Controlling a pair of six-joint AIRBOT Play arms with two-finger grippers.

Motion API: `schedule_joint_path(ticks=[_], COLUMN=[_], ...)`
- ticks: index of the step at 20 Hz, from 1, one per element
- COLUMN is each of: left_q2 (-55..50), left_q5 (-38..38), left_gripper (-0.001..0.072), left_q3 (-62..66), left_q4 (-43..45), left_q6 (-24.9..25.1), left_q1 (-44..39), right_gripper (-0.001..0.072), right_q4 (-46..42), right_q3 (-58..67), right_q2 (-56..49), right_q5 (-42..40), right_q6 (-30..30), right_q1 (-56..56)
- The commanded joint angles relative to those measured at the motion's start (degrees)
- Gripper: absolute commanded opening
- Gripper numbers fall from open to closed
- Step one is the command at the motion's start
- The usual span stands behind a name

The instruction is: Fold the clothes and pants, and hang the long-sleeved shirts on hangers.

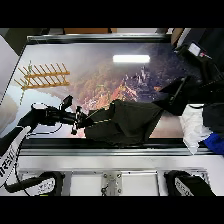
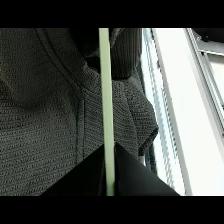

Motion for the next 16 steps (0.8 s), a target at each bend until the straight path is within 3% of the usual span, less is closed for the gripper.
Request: schedule_joint_path(ticks=[1, 2, 5, 7, 10, 16], left_q2=[0.0, 0.0, 0.0, 0.0, 0.0, 0.0], left_q5=[0.0, 0.0, 0.0, 0.0, 0.0, 0.0], left_gripper=[0.0017, 0.0017, 0.0017, 0.0017, 0.0017, 0.0017], left_q3=[0.0, 0.0, 0.0, 0.0, 0.0, 0.0], left_q4=[0.0, 0.0, 0.0, 0.0, 0.0, 0.0], left_q6=[0.0, 0.0, 0.0, 0.0, 0.0, 0.0], left_q1=[0.0, 0.0, 0.0, 0.0, 0.0, 0.0], right_gripper=[0.0532, 0.0532, 0.0532, 0.0532, 0.0533, 0.0533], right_q4=[5.1, 8.6, 30.1, 39.3, 36.0, 30.7], right_q3=[-6.8, -8.2, -12.8, -14.8, -15.2, -15.2], right_q2=[-0.9, -1.6, -3.2, -6.0, -11.4, -17.6], right_q5=[1.3, 1.4, 6.5, 13.7, 23.6, 23.2], right_q6=[-10.2, -12.2, -33.5, -39.8, -43.7, -48.1], right_q1=[-15.6, -18.5, -26.8, -30.9, -31.4, -23.8])
